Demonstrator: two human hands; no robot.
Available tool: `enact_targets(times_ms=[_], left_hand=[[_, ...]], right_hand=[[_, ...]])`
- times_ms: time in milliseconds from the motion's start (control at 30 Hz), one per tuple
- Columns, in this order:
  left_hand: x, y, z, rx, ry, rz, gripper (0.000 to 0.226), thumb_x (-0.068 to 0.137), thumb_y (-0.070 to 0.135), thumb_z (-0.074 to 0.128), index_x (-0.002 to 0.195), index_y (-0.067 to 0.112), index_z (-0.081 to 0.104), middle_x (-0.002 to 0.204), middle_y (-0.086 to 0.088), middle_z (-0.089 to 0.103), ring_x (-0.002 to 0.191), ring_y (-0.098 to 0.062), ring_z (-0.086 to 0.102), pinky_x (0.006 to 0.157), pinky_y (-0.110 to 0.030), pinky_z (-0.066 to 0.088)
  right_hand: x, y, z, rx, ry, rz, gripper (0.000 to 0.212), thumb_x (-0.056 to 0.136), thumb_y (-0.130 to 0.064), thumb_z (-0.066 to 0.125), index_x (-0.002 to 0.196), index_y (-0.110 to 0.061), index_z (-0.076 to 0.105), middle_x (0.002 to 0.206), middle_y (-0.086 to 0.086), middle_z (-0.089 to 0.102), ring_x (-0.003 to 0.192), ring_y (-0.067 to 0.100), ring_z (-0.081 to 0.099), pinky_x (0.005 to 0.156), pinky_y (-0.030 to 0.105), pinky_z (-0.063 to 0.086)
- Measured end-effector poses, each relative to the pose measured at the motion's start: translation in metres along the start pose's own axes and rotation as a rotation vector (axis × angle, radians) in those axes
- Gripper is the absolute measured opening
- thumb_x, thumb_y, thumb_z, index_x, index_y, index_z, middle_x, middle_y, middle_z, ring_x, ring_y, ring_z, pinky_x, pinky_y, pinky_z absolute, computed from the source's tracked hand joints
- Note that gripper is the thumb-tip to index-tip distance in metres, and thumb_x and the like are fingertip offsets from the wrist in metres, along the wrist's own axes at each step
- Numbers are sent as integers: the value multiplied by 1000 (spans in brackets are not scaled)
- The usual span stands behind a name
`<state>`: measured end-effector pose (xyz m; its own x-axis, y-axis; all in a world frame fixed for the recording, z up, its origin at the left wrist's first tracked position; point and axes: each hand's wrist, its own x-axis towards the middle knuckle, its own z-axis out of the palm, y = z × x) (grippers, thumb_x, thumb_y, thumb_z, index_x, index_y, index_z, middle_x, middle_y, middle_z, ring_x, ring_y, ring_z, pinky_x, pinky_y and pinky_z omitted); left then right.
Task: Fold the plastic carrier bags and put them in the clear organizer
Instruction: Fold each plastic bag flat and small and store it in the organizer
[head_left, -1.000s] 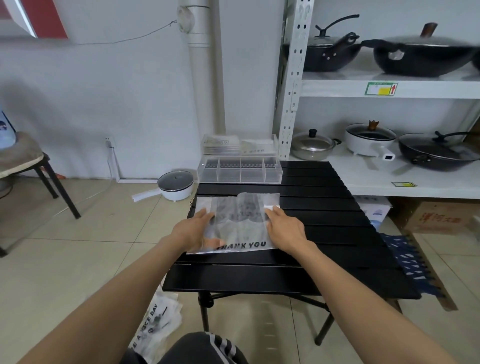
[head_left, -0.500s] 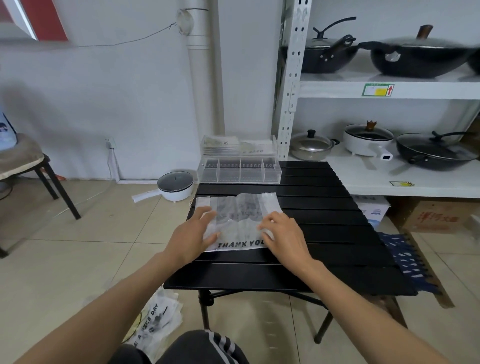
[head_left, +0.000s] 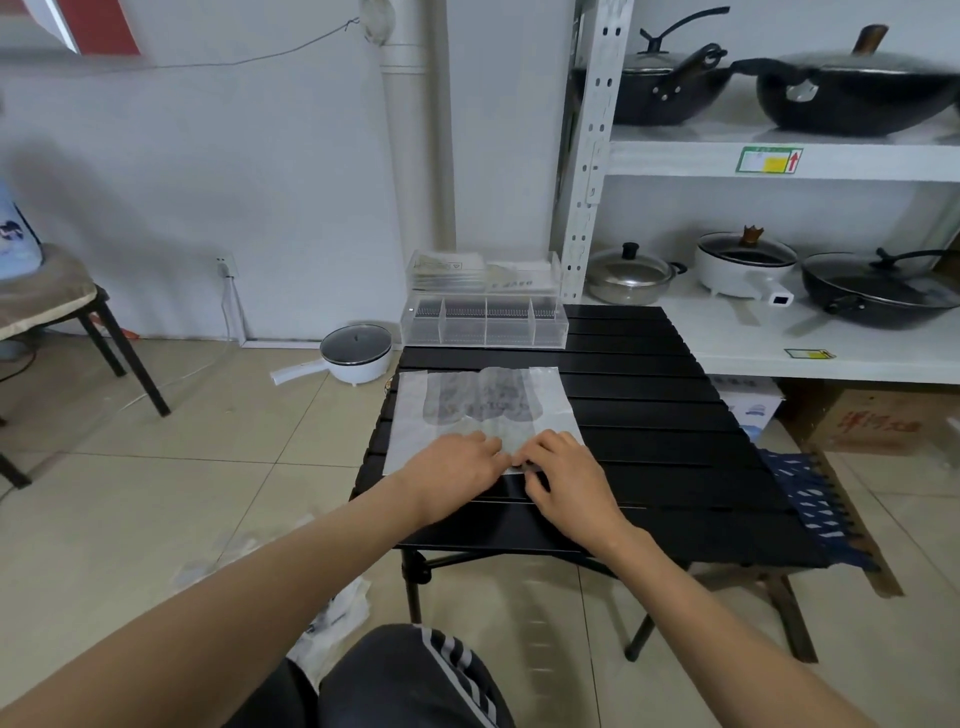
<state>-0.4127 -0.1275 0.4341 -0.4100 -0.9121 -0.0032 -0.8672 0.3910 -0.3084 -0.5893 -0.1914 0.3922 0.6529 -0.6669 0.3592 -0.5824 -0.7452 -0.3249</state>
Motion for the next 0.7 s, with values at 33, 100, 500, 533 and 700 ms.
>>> enact_targets(times_ms=[33, 100, 500, 533, 700], left_hand=[[2, 2, -2, 21, -1, -10, 32, 90, 5, 52, 122, 8, 47, 107, -9, 53, 90, -26, 53, 68, -35, 43], [6, 8, -3, 51, -3, -47, 31, 91, 6, 51, 122, 7, 46, 107, -10, 54, 90, -26, 54, 69, -36, 46], [-14, -3, 8, 101, 74, -163, 31, 44, 3, 82, 63, 16, 61, 62, 0, 54, 56, -20, 52, 43, -27, 33], [-15, -2, 12, 97, 95, -182, 29, 47, 4, 81, 64, 16, 61, 63, -1, 54, 58, -21, 52, 46, -29, 36], [-22, 8, 21, 23, 173, -327, 22, 75, 35, 71, 84, 18, 60, 70, 0, 59, 60, -21, 54, 52, -32, 41]], right_hand=[[0, 0, 0, -11, 2, 0, 17, 90, -20, 57, 103, -27, 65, 102, -13, 55, 95, 10, 47, 83, 28, 43], [0, 1, 1, -31, 6, -7, 16, 90, -26, 58, 105, -26, 64, 102, -12, 55, 94, 12, 48, 84, 32, 46], [-10, -1, -5, -285, 241, 276, 14, 78, -17, 69, 87, -26, 65, 87, -8, 59, 85, 17, 53, 90, 38, 31], [-11, -2, -5, -282, 251, 236, 12, 79, -18, 68, 87, -27, 64, 84, -10, 60, 83, 16, 53, 88, 37, 30], [-18, -17, -3, -93, 254, -107, 10, 85, -22, 65, 90, -30, 66, 85, -16, 58, 85, 8, 53, 89, 29, 31]])
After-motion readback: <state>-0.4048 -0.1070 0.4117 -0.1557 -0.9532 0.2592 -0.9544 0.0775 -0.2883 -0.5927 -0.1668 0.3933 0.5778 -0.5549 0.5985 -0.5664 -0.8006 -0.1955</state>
